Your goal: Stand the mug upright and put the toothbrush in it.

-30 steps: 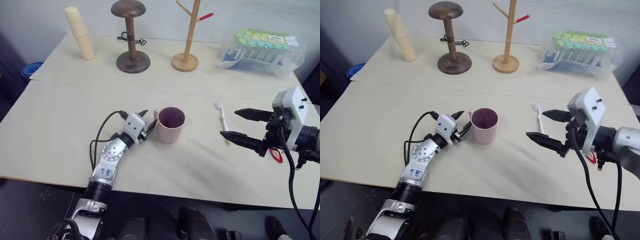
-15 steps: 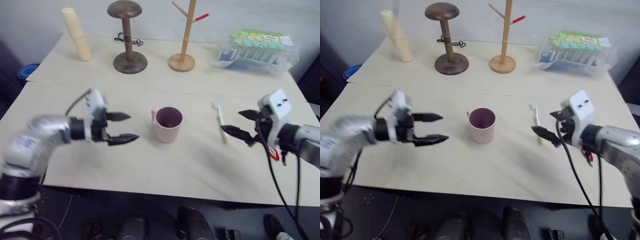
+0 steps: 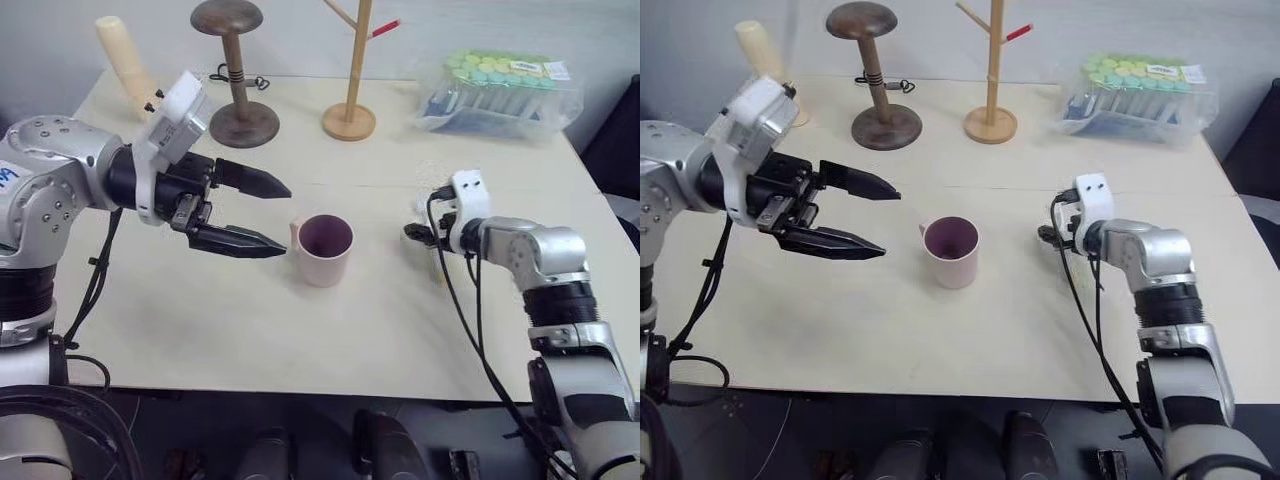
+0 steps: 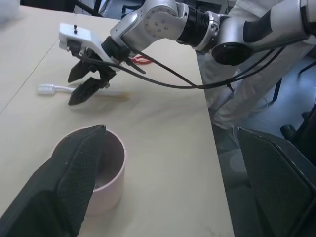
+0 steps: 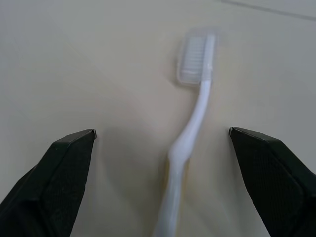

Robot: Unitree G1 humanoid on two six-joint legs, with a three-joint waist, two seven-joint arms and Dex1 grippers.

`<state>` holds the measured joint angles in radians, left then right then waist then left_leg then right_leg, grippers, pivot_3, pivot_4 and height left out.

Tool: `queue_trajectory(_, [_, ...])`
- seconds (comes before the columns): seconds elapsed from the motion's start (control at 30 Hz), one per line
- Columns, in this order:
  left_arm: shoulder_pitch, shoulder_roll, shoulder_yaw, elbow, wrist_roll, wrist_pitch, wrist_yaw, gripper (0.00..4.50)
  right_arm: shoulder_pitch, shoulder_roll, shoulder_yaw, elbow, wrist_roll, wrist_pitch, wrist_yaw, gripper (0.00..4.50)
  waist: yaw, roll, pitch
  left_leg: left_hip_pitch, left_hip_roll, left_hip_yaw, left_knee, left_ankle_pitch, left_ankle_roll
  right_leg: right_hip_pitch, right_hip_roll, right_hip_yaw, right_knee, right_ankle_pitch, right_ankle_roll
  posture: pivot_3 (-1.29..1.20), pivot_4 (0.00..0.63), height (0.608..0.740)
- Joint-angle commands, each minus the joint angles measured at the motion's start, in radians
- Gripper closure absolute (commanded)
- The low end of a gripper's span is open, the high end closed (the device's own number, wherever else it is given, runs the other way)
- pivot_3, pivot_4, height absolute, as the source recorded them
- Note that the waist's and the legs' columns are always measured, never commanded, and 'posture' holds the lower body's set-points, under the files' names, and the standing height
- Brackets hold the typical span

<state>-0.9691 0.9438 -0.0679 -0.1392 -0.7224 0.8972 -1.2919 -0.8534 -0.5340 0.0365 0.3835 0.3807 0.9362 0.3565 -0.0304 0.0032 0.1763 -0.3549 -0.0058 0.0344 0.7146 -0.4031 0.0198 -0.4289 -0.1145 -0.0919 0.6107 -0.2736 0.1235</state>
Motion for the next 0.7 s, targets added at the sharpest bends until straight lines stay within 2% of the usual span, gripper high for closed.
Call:
queue_trajectory(0.03, [-0.021, -0.004, 0.018, 0.001, 0.012, -0.017, -0.002, 0.00, 0.001, 0.006, -0.006, 0.028, -0.046, -0.028, 0.011, 0.60, -0.001, 0.000, 0.000, 0.000, 0.000, 0.000, 0.000, 0.000, 0.000, 0.000, 0.000, 0.000, 0.000, 0.000, 0.000, 0.00, 0.150, 0.740])
queue_trajectory(0.33, [-0.011, -0.018, 0.035, -0.007, 0.009, -0.004, 0.009, 0.00, 0.059, 0.030, -0.018, -0.018, -0.083, -0.027, 0.028, 3.78, -0.001, 0.000, 0.000, 0.001, 0.002, 0.000, 0.001, 0.000, 0.000, 0.000, 0.000, 0.001, 0.001, 0.000, 0.000, 0.00, 0.150, 0.740])
queue_trajectory(0.37, [-0.011, -0.018, 0.036, -0.007, 0.009, -0.004, 0.010, 0.00, 0.064, 0.032, -0.021, -0.024, -0.084, -0.026, 0.027, 3.92, -0.001, 0.000, 0.000, 0.001, 0.002, 0.000, 0.001, 0.000, 0.000, 0.000, 0.000, 0.001, 0.001, 0.000, 0.000, 0.00, 0.150, 0.740])
queue_trajectory(0.4, [-0.009, -0.019, 0.039, -0.007, 0.008, -0.002, 0.013, 0.00, 0.070, 0.033, -0.026, -0.031, -0.086, -0.026, 0.027, 4.30, 0.000, 0.000, 0.000, 0.001, 0.002, -0.001, 0.001, 0.000, 0.000, 0.000, 0.000, 0.001, 0.001, 0.000, 0.000, 0.00, 0.150, 0.740])
queue_trajectory(0.47, [-0.005, -0.024, 0.049, -0.006, 0.003, 0.005, 0.025, 0.00, 0.081, 0.036, -0.035, -0.047, -0.093, -0.040, 0.027, 4.30, 0.001, 0.000, 0.000, 0.001, 0.002, -0.001, 0.001, 0.000, 0.000, 0.000, -0.001, 0.001, 0.001, 0.000, 0.000, 0.00, 0.150, 0.740])
queue_trajectory(0.57, [0.016, -0.029, 0.077, -0.004, -0.001, 0.012, 0.056, 0.00, 0.089, 0.083, -0.118, -0.141, -0.059, -0.179, 0.015, 4.30, 0.000, 0.000, 0.000, 0.001, 0.002, -0.001, 0.001, 0.000, 0.000, 0.000, -0.001, 0.001, 0.001, 0.000, 0.000, 0.00, 0.150, 0.740])
queue_trajectory(0.63, [0.051, -0.010, 0.105, 0.002, 0.001, 0.016, 0.065, 0.00, 0.083, 0.148, -0.196, -0.280, 0.042, -0.218, 0.039, 4.30, -0.004, 0.001, 0.000, 0.000, 0.001, -0.001, 0.001, 0.000, 0.000, -0.001, -0.001, 0.002, 0.002, 0.000, 0.000, 0.00, 0.150, 0.740])
queue_trajectory(0.7, [0.095, 0.017, 0.138, 0.012, 0.010, 0.013, 0.072, 0.00, 0.067, 0.227, -0.238, -0.422, 0.164, -0.177, 0.051, 4.30, -0.015, 0.003, 0.001, 0.000, 0.001, -0.003, 0.000, 0.000, 0.000, -0.005, 0.000, 0.004, 0.003, 0.000, 0.000, 0.00, 0.150, 0.740])
